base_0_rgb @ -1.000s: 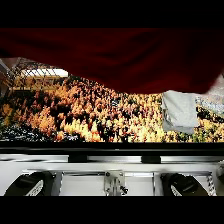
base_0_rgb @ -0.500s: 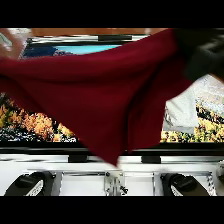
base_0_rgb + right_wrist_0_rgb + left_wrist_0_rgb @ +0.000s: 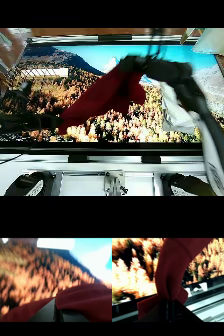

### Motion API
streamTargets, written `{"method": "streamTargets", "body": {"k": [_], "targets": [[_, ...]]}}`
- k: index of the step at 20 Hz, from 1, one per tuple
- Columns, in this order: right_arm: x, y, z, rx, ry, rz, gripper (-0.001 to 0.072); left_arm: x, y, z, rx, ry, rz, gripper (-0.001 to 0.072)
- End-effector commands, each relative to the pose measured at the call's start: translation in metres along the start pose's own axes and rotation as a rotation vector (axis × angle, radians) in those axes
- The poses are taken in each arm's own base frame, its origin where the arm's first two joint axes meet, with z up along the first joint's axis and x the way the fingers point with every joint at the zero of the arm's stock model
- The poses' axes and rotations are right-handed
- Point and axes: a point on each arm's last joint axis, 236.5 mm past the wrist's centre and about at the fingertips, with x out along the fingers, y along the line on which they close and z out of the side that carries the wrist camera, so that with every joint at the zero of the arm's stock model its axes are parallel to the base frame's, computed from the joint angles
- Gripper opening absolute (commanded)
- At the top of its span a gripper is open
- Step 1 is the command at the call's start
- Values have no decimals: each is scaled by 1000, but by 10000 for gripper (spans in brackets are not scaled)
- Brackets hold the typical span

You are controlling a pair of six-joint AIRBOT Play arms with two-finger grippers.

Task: Fold the shirts.

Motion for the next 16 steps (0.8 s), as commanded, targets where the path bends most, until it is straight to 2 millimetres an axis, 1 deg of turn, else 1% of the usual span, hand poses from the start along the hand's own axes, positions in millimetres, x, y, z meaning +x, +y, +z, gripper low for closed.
{"method": "streamTargets", "body": {"k": [1,2,3,4,5,6,7,8,9,10,11,12,13,14,15,16], "targets": [[66,-11,-118,167,381,35,78,33,2,-23,-123,17,-79,33],[71,-9,-126,179,402,42,77,33,0,-23,-105,16,-82,33],[72,-10,-124,173,389,39,78,33,-2,-21,-81,11,-84,33],[72,-10,-115,168,357,38,78,33,-3,-19,-70,3,-85,33],[72,-11,-106,164,321,35,110,33,-3,-17,-68,-6,-85,33],[71,-10,-98,159,293,36,325,33,-2,-15,-69,-14,-84,33],[68,-10,-93,150,279,36,603,33,-2,-14,-69,-19,-83,33],[63,-15,-88,145,270,28,628,33,-2,-15,-69,-17,-83,33],[56,-26,-83,147,268,7,628,33,-2,-15,-68,-17,-83,33],[46,-41,-80,162,279,-18,627,33,-2,-15,-68,-17,-83,34],[33,-63,-80,185,307,-52,626,33,-2,-15,-68,-17,-83,33],[20,-87,-87,224,357,-83,624,33,-2,-15,-68,-17,-83,34],[4,-113,-100,285,429,-111,624,33,-2,-15,-68,-17,-83,34],[-11,-134,-115,357,496,-136,624,33,-2,-15,-68,-18,-83,34],[-23,-150,-133,430,559,-156,624,33,-2,-14,-68,-19,-82,34],[-30,-159,-149,474,607,-168,624,33,-2,-13,-69,-25,-82,34]]}}
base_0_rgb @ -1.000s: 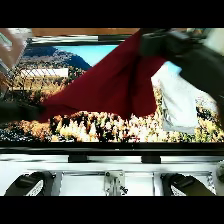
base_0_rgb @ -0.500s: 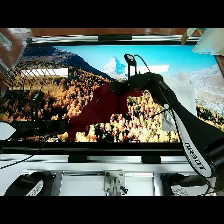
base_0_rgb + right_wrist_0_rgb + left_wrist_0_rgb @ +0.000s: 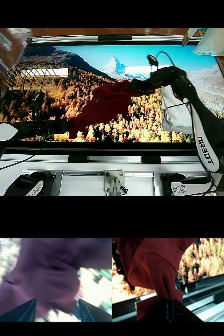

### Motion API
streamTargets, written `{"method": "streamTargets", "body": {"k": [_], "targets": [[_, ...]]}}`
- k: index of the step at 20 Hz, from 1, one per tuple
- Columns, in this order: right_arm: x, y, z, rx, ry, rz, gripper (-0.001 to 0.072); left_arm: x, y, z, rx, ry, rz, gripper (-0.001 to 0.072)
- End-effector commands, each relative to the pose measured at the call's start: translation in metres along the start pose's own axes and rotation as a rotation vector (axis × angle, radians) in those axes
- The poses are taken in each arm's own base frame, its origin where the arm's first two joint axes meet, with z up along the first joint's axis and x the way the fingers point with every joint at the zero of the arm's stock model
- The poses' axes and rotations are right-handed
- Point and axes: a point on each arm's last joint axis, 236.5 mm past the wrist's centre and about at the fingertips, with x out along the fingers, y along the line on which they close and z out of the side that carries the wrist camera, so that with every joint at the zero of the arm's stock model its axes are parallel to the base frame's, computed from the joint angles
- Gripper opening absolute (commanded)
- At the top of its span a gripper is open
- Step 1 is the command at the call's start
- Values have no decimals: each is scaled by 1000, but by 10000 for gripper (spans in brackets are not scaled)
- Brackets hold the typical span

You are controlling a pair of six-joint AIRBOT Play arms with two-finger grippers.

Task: Fold the shirts.

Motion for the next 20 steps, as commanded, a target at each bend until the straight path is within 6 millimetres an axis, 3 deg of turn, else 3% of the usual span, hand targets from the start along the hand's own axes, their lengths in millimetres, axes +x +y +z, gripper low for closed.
{"method": "streamTargets", "body": {"k": [1,4,11,16,20], "targets": [[-7,-59,-53,177,214,-43,624,0,0,6,0,-24,1,34],[22,-58,-83,212,250,-34,624,-1,1,21,0,-88,6,34],[88,-11,-81,228,161,49,624,-1,2,26,-1,-110,8,34],[105,-1,-78,313,143,78,623,-1,2,26,-5,-112,7,34],[118,13,-92,325,182,101,606,-2,0,27,-9,-115,1,33]]}}
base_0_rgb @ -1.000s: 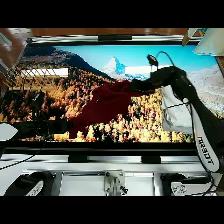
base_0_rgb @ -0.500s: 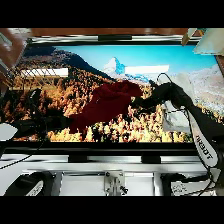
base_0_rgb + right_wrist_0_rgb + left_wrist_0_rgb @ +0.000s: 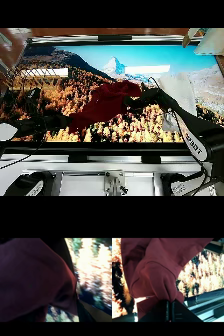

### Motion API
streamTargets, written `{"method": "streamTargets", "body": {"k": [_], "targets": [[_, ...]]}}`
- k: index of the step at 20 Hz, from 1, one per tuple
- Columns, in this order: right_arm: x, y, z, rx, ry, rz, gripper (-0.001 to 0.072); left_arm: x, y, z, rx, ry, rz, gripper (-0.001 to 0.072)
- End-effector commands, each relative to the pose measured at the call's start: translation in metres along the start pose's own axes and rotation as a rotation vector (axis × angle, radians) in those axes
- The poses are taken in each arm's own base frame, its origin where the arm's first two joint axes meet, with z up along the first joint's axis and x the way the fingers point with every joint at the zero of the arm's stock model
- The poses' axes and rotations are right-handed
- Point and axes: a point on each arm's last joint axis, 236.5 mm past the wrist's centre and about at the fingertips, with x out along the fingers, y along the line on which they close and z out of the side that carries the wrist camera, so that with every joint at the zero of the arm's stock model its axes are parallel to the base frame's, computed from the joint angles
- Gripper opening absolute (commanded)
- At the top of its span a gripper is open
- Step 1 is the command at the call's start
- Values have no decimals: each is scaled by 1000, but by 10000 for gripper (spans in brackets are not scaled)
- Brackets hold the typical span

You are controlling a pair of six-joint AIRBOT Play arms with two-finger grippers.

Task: Fold the shirts.

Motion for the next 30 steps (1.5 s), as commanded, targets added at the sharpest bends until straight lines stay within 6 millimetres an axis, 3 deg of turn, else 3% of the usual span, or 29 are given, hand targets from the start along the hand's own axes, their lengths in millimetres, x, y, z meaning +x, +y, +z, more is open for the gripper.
{"method": "streamTargets", "body": {"k": [1,3,4,7,10,12,14,17,20,21,23,25,26,28,30], "targets": [[17,7,-13,11,28,9,583,0,-2,1,-11,-4,-10,34],[18,11,-11,0,18,12,126,0,-4,1,-16,-4,-17,34],[14,16,-7,-10,9,20,78,0,-4,1,-16,-5,-17,34],[-20,39,13,-125,-66,40,77,-5,-7,22,6,-83,-17,34],[-94,71,32,-313,-190,19,76,-38,-38,80,174,-263,-38,33],[-161,98,37,-437,-307,9,76,-77,-72,123,299,-399,-59,33],[-236,134,33,-558,-455,27,76,-130,-113,160,398,-540,-85,34],[-369,203,0,-741,-755,122,76,-240,-182,200,541,-795,-116,33],[-507,250,-60,-884,-1108,209,76,-356,-236,203,670,-1047,-117,33],[-551,257,-83,-914,-1230,225,77,-391,-248,197,708,-1124,-105,34],[-615,259,-126,-945,-1418,249,77,-444,-261,180,758,-1241,-75,33],[-643,250,-151,-928,-1497,254,77,-473,-262,164,777,-1304,-40,33],[-641,244,-154,-904,-1478,247,77,-476,-256,161,752,-1300,-20,33],[-604,226,-148,-858,-1307,193,77,-458,-232,161,699,-1206,54,33],[-529,191,-137,-813,-984,56,77,-418,-201,163,679,-1040,159,33]]}}
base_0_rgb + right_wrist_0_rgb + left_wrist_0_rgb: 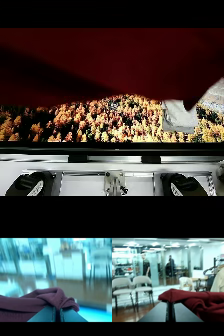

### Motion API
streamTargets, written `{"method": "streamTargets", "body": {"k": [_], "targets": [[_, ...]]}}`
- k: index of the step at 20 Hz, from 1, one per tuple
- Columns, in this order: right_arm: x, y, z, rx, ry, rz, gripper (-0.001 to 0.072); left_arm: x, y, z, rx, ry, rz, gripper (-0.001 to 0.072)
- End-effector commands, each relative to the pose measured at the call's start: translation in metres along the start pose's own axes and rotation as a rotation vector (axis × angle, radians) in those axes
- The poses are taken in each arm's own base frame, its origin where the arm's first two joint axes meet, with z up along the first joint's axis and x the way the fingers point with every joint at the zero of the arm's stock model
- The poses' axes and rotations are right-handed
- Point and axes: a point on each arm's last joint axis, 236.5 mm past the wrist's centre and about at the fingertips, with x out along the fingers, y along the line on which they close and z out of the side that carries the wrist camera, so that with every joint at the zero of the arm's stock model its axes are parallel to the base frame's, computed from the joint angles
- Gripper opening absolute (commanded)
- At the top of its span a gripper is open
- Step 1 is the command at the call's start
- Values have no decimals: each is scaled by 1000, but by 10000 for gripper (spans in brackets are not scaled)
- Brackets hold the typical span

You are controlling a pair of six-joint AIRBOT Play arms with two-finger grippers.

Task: Fold the shirts.

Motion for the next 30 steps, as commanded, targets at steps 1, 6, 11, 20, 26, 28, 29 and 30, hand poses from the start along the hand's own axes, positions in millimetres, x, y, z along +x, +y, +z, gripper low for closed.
{"method": "streamTargets", "body": {"k": [1,6,11,20,26,28,29,30], "targets": [[-6,-9,-117,68,494,-30,77,-4,24,-70,27,277,92,34],[-1,6,-321,362,1087,20,77,6,31,-252,-71,739,97,34],[38,19,-496,662,1120,-91,77,1,32,-422,-288,1015,188,33],[183,-70,-445,760,632,-237,78,81,31,-511,-622,861,256,34],[173,-99,-479,761,794,-307,146,91,37,-525,-640,838,279,34],[156,-89,-511,727,944,-280,538,77,28,-551,-653,947,277,37],[147,-87,-516,675,992,-251,539,70,24,-559,-658,995,273,104],[139,-87,-516,629,1032,-219,539,63,20,-562,-662,1031,268,247]]}}
